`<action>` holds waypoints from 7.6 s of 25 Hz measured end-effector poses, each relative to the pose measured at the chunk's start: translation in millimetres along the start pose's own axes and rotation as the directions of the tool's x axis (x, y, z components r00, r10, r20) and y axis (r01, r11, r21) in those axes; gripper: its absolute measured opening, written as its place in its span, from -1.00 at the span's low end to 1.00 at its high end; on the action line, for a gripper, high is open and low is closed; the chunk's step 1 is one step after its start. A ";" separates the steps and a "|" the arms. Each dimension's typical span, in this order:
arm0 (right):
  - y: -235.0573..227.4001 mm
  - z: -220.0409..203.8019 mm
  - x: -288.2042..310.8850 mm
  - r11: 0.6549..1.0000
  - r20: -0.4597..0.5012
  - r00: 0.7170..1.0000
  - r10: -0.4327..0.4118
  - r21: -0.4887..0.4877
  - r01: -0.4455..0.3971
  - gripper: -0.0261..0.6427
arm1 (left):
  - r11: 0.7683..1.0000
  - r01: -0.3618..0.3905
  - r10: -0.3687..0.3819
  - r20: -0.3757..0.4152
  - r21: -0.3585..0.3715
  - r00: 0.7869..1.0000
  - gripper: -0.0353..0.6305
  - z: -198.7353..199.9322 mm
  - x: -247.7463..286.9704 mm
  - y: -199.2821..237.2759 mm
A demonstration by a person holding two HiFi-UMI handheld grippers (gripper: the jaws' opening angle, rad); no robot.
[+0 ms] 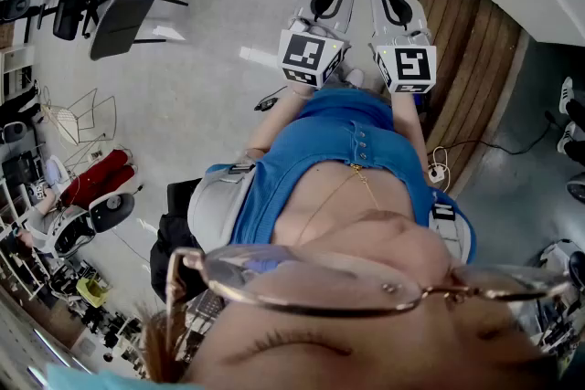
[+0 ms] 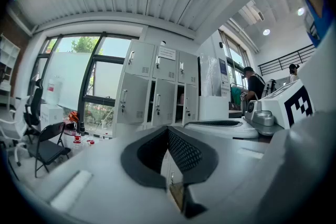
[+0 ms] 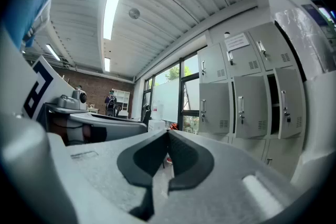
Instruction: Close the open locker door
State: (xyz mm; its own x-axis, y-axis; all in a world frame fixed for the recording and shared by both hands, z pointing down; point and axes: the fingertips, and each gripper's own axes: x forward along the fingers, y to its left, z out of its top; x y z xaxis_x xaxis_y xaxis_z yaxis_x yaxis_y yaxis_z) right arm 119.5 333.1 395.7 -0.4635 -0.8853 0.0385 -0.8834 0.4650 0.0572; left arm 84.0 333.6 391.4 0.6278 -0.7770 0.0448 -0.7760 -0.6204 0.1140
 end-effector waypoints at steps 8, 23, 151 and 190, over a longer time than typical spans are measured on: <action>0.4 -4.5 0.6 1.000 0.011 1.000 -0.005 -0.006 0.006 -0.92 | 1.000 -0.008 0.008 0.010 -0.007 1.000 -0.90 -4.1 0.8 2.3; -17.6 10.9 139.5 1.000 0.054 0.998 0.015 0.009 -0.015 -0.92 | 0.998 0.050 -0.048 0.050 -0.042 0.998 -0.90 26.3 82.0 115.7; -310.9 54.9 608.2 0.983 0.092 0.980 -0.179 -0.014 0.181 -0.80 | 0.980 0.195 -0.196 -0.036 -0.026 0.980 -0.90 54.7 514.6 494.2; -361.8 38.8 659.3 0.796 0.028 0.800 -0.599 -0.095 0.598 -0.84 | 0.882 0.469 -0.471 -0.069 -0.051 0.879 -0.90 57.8 554.8 513.7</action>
State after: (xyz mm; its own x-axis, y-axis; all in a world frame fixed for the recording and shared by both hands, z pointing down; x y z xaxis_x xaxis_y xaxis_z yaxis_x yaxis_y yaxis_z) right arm 130.9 -419.1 361.7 0.1560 -0.9873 -0.0312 -0.9737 -0.1590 0.1629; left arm 30.1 -422.3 417.5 0.9220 -0.3833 0.0545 -0.3868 -0.9059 0.1724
